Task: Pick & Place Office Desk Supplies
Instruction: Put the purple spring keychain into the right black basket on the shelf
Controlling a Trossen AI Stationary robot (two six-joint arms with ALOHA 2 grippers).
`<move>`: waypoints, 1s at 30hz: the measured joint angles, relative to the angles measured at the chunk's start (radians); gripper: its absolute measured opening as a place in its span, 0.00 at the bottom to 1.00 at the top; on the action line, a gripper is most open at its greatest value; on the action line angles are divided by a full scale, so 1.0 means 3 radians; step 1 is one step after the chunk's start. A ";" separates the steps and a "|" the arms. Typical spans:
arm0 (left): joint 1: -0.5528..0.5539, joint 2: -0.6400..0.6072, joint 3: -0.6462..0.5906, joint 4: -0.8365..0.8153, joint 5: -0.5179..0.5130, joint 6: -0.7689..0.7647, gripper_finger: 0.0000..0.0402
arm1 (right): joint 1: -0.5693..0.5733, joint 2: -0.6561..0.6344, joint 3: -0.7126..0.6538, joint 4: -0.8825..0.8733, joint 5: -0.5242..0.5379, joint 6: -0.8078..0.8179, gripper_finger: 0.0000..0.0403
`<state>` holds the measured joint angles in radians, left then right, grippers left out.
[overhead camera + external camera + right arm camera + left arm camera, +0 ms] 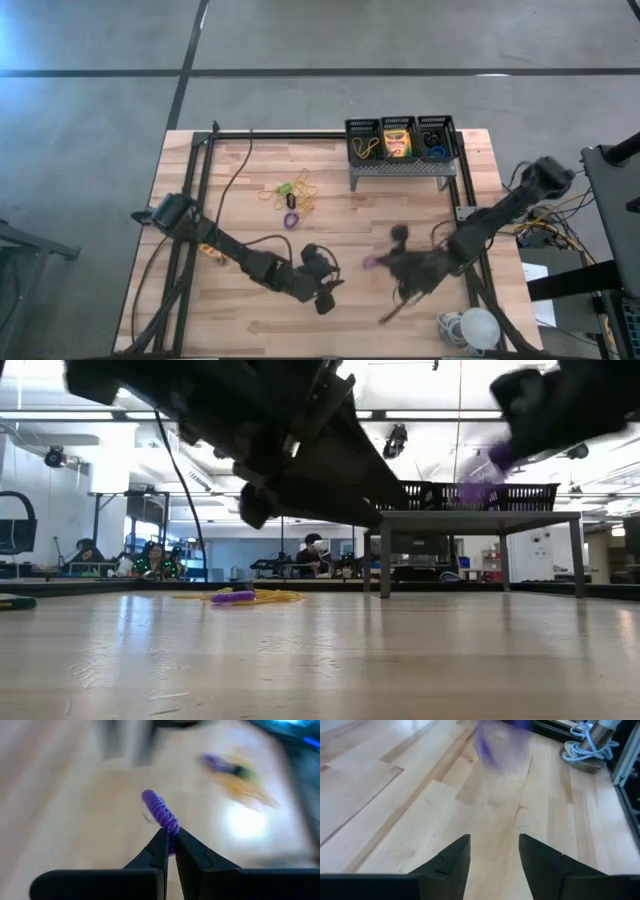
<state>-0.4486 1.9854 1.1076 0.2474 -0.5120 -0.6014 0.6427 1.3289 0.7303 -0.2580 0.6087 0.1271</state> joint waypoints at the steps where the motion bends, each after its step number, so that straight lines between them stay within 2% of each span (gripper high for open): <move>1: -0.0040 0.0005 0.0000 -0.0007 -0.0066 0.0000 0.42 | -0.0041 -0.0175 0.0096 -0.0302 0.0172 0.0153 0.04; 3: -0.0098 0.0028 -0.0001 -0.0012 -0.0149 0.0000 0.42 | -0.0164 -0.0465 0.0359 -0.1035 0.0413 0.0535 0.04; 6: -0.0175 0.0049 -0.0004 -0.0036 -0.0318 -0.0001 0.42 | -0.0528 -0.0748 0.0889 -0.2205 0.0464 0.1088 0.04; 9: -0.0195 0.0059 -0.0003 -0.0029 -0.0463 0.0000 0.42 | -0.1082 -0.0868 0.1426 -0.3230 0.0452 0.1331 0.04; 12: -0.0189 0.0067 -0.0004 -0.0044 -0.0494 -0.0001 0.42 | -0.1802 -0.0869 0.1849 -0.3819 0.0401 0.1280 0.04; 17: -0.0195 0.0067 -0.0004 -0.0054 -0.0499 -0.0001 0.42 | -0.3153 -0.0684 0.2257 -0.3990 0.0028 0.0593 0.04; 21: -0.0191 0.0067 -0.0004 -0.0056 -0.0503 -0.0001 0.42 | -0.4193 -0.0427 0.2328 -0.3979 -0.0374 -0.0036 0.04; 23: -0.0192 0.0067 -0.0004 -0.0061 -0.0502 -0.0001 0.42 | -0.4588 -0.0291 0.2321 -0.3932 -0.0472 -0.0228 0.04; 26: -0.0195 0.0067 -0.0004 -0.0087 -0.0501 -0.0001 0.42 | -0.4953 -0.0116 0.2230 -0.3833 -0.0537 -0.0459 0.04; 30: -0.0191 0.0067 -0.0003 -0.0118 -0.0503 -0.0004 0.42 | -0.4956 0.0038 0.2126 -0.3564 -0.0466 -0.0571 0.04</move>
<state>-0.5060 2.0056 1.1068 0.2119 -0.6628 -0.6025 -0.8442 1.3402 1.3682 -1.3272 0.4689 -0.0444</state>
